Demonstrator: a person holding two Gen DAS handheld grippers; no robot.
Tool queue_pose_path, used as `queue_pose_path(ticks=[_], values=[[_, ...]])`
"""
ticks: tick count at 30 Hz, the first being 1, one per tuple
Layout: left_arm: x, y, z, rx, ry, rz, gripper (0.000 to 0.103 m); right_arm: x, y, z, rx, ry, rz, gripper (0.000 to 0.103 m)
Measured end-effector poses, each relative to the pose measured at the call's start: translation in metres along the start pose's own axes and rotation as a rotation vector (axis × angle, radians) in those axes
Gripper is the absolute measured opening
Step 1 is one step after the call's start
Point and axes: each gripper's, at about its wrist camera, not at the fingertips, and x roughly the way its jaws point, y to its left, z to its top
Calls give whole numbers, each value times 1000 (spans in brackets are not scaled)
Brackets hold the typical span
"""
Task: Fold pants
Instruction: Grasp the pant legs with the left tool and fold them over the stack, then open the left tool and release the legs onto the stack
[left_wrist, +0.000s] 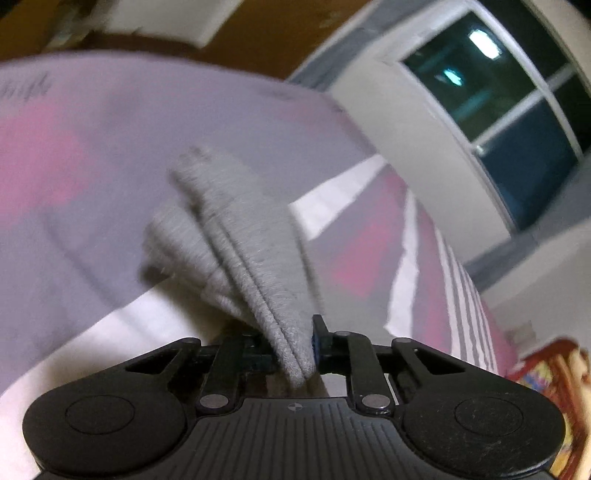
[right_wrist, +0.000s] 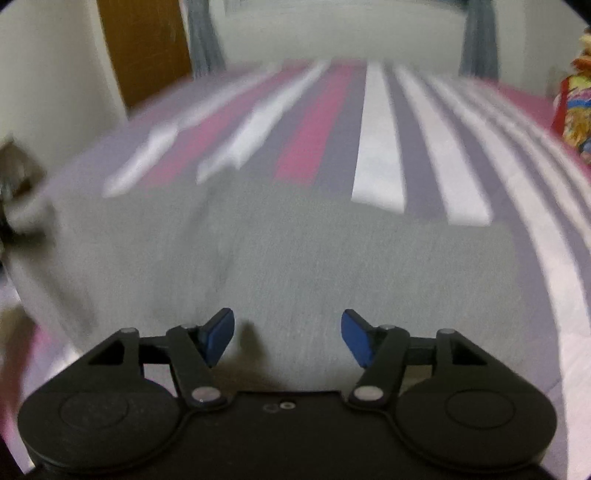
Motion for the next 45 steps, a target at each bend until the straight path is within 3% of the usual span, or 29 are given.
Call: queue_pose_path(ticks=[2,5,9,11,15,19,22,26,29,38,43,45], values=[[-6,-24,4,85,-14,-24,17,7,12,-7,-113,-2,-42,66],[-17,-70,2,252,-27,-72,17,6,5,2,-56,24,-21,67],[-19,-137,-22,499,1,-167,17,-8,-11,1,15,-15,22,65],[-12,-171,-46,616,46,-223,17,-20,-25,-3,69,-50,9,65],[7,-214,-116,796,233,-295,17,-34,-54,-9,155,-67,-16,65],[21,-222,-163,901,312,-205,19,-46,-82,-21,214,-74,-28,65],[15,-229,-159,912,296,-180,19,-52,-89,-30,233,-81,-22,65],[0,-250,-163,1040,252,-173,19,-51,-90,-29,240,-90,-12,66],[-4,-264,-171,1105,252,-175,19,-58,-98,-33,289,-103,11,66],[-18,-288,-225,1474,280,-201,19,-73,-125,-40,344,-124,-11,67],[-22,-308,-241,1621,337,-246,19,-74,-126,-45,367,-128,10,67],[-23,-307,-240,1632,353,-254,19,-76,-126,-46,364,-129,16,67]])
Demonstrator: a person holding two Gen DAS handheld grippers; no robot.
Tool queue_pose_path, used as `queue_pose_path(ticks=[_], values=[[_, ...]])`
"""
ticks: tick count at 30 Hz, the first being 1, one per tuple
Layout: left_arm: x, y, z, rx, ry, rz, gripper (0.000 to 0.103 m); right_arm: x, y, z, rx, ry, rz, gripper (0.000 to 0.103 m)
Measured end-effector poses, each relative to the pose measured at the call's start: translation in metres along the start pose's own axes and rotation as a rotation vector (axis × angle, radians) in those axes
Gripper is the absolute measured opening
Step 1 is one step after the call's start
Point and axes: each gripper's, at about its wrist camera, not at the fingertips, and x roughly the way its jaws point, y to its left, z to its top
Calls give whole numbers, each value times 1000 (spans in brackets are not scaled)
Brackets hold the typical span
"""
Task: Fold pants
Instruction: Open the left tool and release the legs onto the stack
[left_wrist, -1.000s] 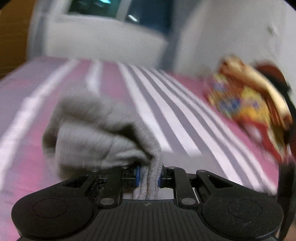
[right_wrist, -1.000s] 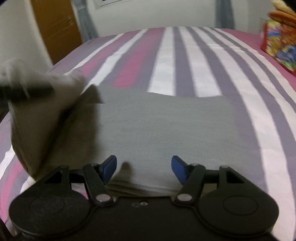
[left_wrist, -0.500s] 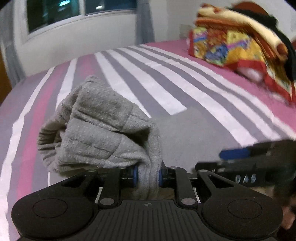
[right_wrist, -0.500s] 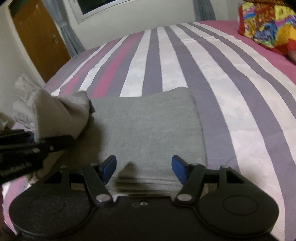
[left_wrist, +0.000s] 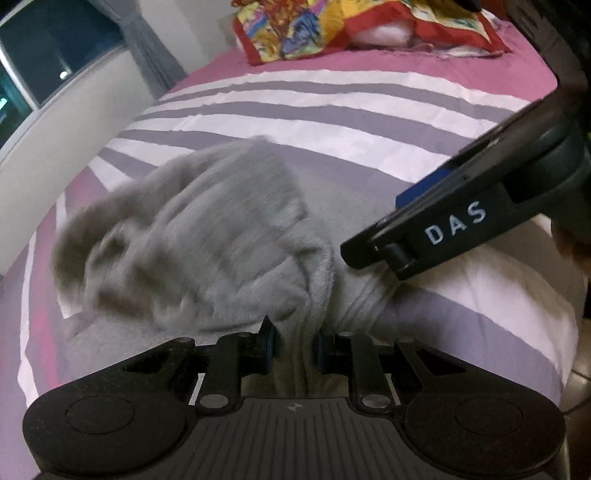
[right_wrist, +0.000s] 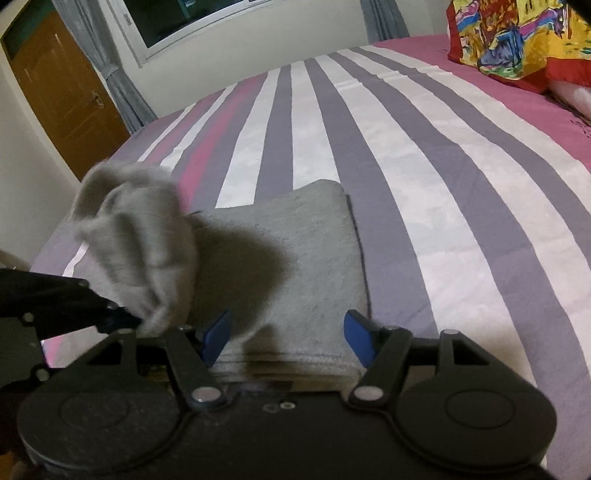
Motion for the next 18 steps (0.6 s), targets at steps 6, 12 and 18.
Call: queue_pose_path(ticks=[6,12,18], values=[[-7,1,1,-78,-20,-30,19,3,-5,2,21,5,-4,67],[-18,24,-24,-322,-54,-44,20,-1,-5,2,15,9,19,67],[-43,56,-53,-639,-138,-82,22,-10,0,6,18,13,68,68]])
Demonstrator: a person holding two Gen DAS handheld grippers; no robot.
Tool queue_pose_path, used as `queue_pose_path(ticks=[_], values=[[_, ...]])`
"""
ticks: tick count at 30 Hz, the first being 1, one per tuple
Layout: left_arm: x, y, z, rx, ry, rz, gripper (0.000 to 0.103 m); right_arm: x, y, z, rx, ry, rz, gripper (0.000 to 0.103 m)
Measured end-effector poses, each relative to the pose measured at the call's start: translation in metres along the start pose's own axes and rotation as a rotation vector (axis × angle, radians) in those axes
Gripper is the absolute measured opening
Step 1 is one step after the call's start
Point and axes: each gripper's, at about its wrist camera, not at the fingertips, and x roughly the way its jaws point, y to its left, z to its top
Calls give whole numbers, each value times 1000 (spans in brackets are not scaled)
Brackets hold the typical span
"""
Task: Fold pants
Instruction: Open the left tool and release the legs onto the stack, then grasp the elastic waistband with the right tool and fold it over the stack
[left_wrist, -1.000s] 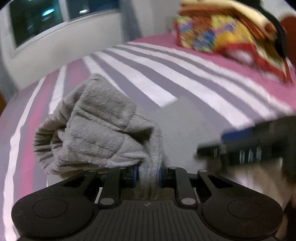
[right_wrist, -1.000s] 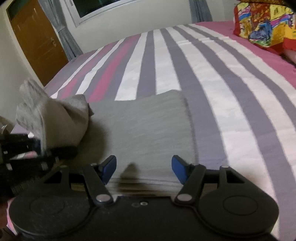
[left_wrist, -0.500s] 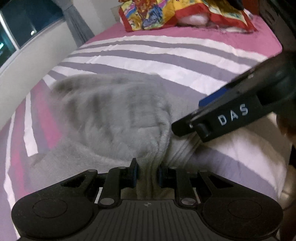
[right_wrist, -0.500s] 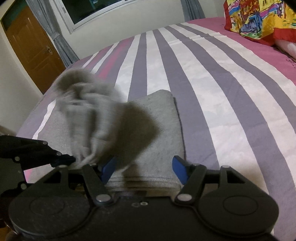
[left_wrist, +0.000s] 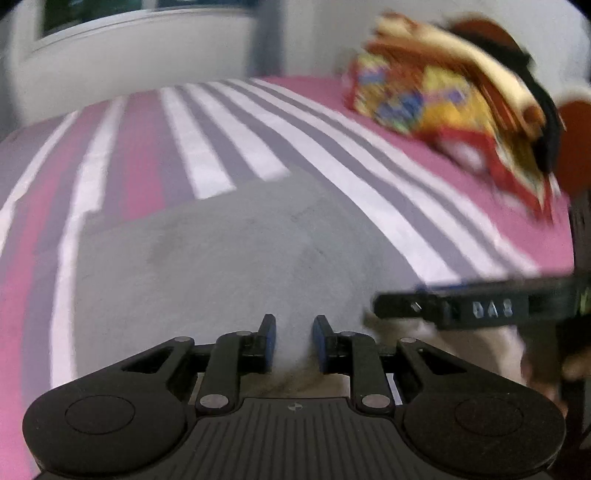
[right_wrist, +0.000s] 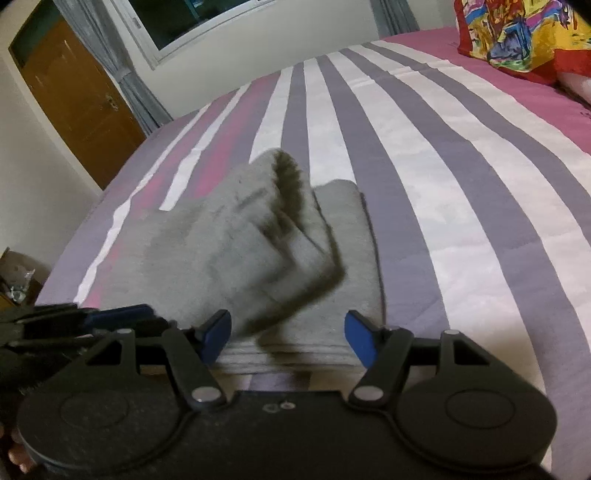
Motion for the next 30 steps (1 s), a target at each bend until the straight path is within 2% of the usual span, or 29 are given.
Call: queue_pose_path(ticks=[2,5,6,9,12,15,19,21,23,25,30], values=[[-13,18,-2,-104,-35,11,22,-3,2,2,3,-7,3,68],[-12,41,-11,-181,-40,82,22,-7,8,6,6,-34,13,67],[-10,47,-15,-201,-35,96,22,-5,10,7,7,-27,28,65],[-5,66,-32,-280,-24,128,22,4,16,10,23,7,71,46],[1,78,-47,-336,-14,121,22,18,19,12,40,39,64,47],[10,76,-56,-349,-11,115,22,28,20,17,77,57,72,48],[13,73,-54,-335,-20,120,22,29,21,23,100,16,60,47],[11,73,-54,-333,-24,120,22,31,27,25,72,3,44,37],[8,74,-53,-330,-25,120,22,32,34,27,21,-11,21,34],[7,72,-53,-329,-28,111,22,31,38,29,-20,-30,2,32],[3,65,-45,-301,-53,99,22,8,33,43,-54,-85,44,31]])
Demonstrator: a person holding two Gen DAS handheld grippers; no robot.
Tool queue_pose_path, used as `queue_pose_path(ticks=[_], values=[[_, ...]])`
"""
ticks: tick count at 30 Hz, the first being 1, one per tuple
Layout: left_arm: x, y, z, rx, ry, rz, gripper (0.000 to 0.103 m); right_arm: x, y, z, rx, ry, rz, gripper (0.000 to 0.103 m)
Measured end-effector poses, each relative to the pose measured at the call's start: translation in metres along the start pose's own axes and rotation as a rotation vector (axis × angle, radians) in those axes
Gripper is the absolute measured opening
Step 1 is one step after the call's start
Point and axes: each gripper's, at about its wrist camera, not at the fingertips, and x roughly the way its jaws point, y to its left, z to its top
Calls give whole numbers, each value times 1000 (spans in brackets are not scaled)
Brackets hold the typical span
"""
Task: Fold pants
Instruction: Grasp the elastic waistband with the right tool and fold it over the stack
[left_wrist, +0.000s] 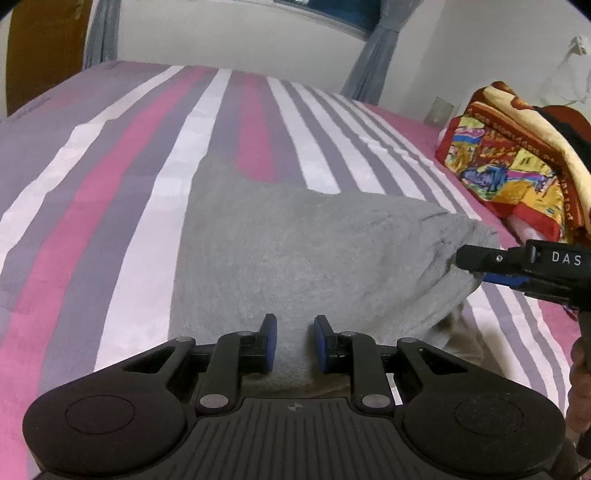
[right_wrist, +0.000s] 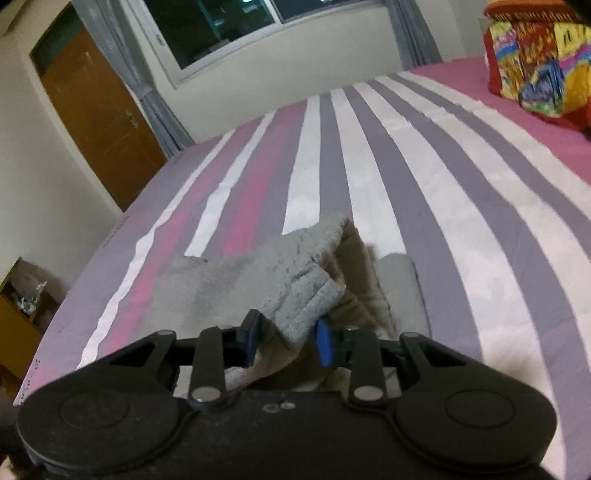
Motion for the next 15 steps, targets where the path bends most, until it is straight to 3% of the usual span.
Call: queue_pose_path(ticks=[5,10,12,14,15], values=[[10,-4,-4,-6,35,1,22,25,-35,-23,73,106,-45,31],[10,-6,-9,-3,43,-4,22,26,-35,-29,81,92,-69,33],[11,-5,-8,6,45,1,22,23,-36,-28,96,94,-73,42],[12,-4,-9,-2,45,6,22,20,-38,-26,111,94,-99,73],[12,-4,-9,-9,43,6,22,19,-40,-25,124,87,-114,77]])
